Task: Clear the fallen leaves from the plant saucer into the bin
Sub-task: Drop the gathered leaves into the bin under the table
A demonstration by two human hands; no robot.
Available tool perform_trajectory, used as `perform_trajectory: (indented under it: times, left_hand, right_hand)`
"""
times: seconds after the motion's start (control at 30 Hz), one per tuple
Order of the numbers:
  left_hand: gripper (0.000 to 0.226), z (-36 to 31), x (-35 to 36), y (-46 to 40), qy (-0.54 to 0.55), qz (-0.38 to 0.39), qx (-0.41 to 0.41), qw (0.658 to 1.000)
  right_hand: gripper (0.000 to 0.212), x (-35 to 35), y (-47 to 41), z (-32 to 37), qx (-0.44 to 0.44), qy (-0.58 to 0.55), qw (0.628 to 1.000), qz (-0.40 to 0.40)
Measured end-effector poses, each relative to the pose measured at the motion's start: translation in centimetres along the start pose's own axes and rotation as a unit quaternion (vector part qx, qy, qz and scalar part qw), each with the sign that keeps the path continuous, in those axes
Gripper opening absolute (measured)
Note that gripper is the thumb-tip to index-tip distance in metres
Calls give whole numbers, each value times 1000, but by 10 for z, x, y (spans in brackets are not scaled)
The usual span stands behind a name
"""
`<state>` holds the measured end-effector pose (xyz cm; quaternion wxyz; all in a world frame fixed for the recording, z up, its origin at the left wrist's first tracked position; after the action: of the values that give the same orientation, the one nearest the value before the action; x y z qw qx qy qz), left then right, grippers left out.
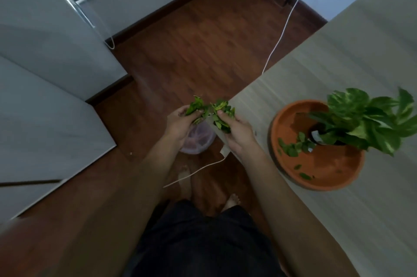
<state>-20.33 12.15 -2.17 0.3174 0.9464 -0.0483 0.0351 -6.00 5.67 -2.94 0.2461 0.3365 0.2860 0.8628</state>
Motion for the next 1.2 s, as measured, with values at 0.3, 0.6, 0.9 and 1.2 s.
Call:
perform_trajectory:
  times: [0.3, 0.6, 0.9, 1.2]
  left_hand:
    - [11, -12, -100, -74, -48, -33, -43, 997]
    - [43, 42, -140, -179, -241, -26, -122, 962]
    - [36, 124, -134, -260, -239, 8, -216, 947]
    - [46, 162, -131, -277, -211, 46, -259, 942]
  right_hand:
    - [6, 103, -73, -65, 38, 27, 998, -41]
    - [5, 106, -169, -125, 128, 35, 977, -165]
    - [7, 64, -251, -200, 207, 74, 947, -233]
    - [39, 26, -264, -233, 210, 58, 934, -283]
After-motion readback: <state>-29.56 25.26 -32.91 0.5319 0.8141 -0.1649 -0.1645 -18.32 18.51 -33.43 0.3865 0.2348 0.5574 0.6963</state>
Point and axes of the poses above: each hand's wrist, its own y-axis away from the middle knuckle, its own x-axis out of the palm, z = x × y, the point moved 4 cm from there along -y, towards the middle knuckle
